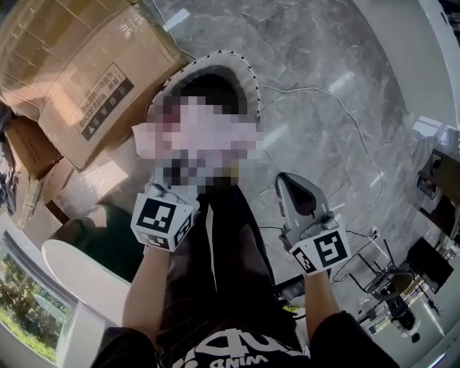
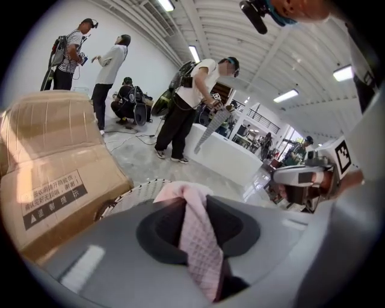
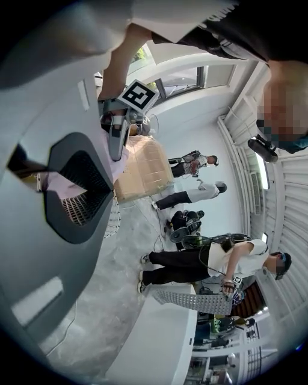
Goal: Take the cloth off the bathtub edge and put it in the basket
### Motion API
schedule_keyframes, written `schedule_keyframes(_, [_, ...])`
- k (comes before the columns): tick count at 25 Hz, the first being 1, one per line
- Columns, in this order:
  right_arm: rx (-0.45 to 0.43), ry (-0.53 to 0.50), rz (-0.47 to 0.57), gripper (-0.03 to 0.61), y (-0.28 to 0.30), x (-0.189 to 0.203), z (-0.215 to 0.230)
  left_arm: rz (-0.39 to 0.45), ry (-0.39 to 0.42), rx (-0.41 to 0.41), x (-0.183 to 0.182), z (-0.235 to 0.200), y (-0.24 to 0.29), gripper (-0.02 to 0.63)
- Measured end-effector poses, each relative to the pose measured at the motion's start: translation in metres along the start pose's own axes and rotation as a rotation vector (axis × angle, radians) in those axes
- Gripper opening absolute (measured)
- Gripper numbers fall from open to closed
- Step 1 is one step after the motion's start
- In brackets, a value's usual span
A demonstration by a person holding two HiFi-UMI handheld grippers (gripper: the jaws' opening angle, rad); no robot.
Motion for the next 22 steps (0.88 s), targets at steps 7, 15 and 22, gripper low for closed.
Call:
schedule_keyframes(7, [0.003,0.005,-0.033,0.009,0.005,0.018,0.001,-0.051,-0.052,-0.014,0.039,-0.011,0.017,0.075])
schedule_keyframes(15, [0.011,0.006,-0.051,0.009,0.008,0.029,0.004,-0.097,-0.095,-0.012,0.068,-0.008,0.027,0.077])
schedule_keyframes(22, [0.006,0.011,-0.055,0.009,0.011,0.030,0.000,-0.113,-0.069,-0.035,0.068,-0.009,0.029,0.083])
Point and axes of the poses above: the fingertips, and each gripper's own axes: y forward along the fingers, z to its right, x out of its underside, the point moved 10 cm from there along -y, backward along the fingers, and after that the axes turned 10 degrees about y, right-handed, at the moved point
